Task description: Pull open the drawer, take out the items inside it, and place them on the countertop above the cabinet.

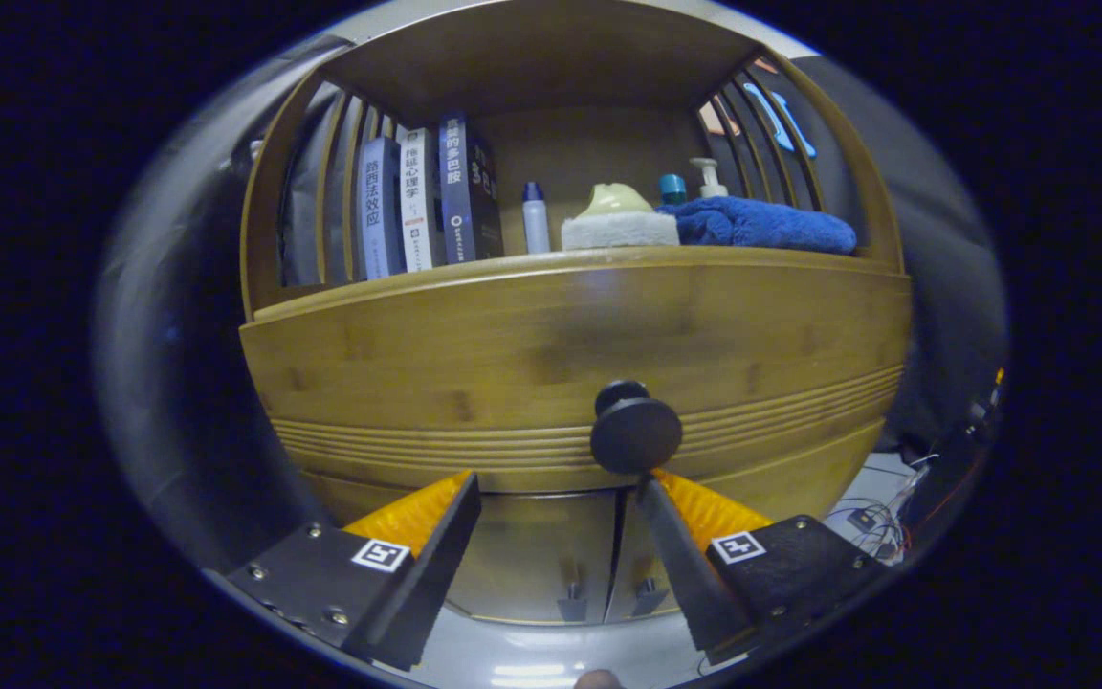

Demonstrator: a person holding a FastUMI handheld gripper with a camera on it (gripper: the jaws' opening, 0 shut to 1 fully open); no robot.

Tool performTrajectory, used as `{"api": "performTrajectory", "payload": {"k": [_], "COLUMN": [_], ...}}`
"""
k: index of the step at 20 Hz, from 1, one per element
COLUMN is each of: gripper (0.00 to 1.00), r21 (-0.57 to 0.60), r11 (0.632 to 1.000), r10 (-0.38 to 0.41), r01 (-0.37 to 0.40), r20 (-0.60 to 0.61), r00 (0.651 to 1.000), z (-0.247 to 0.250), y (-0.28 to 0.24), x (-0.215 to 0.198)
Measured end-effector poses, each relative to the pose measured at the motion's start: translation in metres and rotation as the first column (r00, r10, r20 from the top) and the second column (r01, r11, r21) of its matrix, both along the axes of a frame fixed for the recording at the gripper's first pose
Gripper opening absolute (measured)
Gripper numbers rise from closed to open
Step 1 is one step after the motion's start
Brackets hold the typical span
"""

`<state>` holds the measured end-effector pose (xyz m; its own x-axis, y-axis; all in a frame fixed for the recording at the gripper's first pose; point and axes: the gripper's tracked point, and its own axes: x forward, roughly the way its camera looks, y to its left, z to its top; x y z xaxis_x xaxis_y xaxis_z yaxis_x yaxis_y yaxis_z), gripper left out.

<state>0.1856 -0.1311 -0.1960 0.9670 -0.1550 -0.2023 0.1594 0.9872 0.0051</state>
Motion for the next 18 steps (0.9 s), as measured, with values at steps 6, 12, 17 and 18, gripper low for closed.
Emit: {"api": "performTrajectory", "payload": {"k": [6, 12, 17, 18], "gripper": [0.99, 0.99, 0.99, 0.99], "r21": [-0.018, 0.053, 0.057, 0.055], "r11": [1.000, 0.998, 0.998, 0.998], "r10": [-0.001, -0.011, -0.002, 0.001], "r01": [0.000, 0.018, 0.009, 0.006], "r20": [-0.073, -0.128, -0.125, -0.118], "r00": [0.997, 0.992, 0.992, 0.993], "z": [-0.016, -0.003, 0.034, 0.045], "y": [-0.008, -0.008, 0.000, 0.002], "x": [-0.053, -0.105, -0.136, -0.141]}}
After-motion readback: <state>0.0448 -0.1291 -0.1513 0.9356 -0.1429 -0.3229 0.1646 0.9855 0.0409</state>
